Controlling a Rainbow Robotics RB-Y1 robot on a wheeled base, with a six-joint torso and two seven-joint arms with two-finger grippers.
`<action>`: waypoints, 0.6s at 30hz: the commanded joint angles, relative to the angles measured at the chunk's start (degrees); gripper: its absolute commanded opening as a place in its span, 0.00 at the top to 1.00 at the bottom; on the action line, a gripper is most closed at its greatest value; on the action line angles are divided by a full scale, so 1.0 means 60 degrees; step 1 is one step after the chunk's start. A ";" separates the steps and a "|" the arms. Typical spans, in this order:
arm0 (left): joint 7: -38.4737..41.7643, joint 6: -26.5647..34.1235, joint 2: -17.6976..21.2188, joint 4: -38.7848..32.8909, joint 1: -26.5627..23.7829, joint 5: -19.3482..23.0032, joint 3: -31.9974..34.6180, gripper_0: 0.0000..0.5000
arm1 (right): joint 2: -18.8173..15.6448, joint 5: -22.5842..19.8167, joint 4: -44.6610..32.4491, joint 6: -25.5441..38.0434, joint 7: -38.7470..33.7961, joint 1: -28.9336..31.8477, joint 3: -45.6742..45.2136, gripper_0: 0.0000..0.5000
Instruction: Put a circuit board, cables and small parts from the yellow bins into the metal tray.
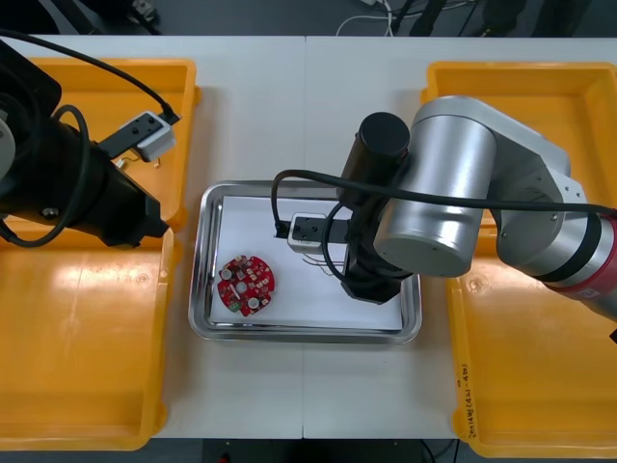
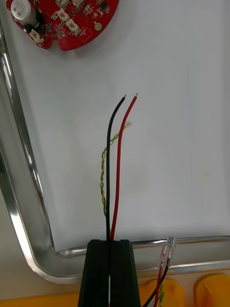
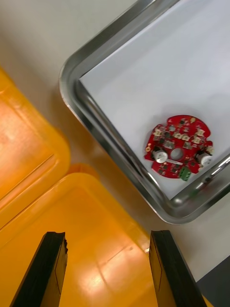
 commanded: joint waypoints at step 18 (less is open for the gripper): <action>0.0645 0.0067 0.1667 0.3067 -0.1385 -0.0580 0.1245 0.00 | 0.0008 0.0496 0.0975 -0.1550 -0.0402 0.0570 0.1486 1.00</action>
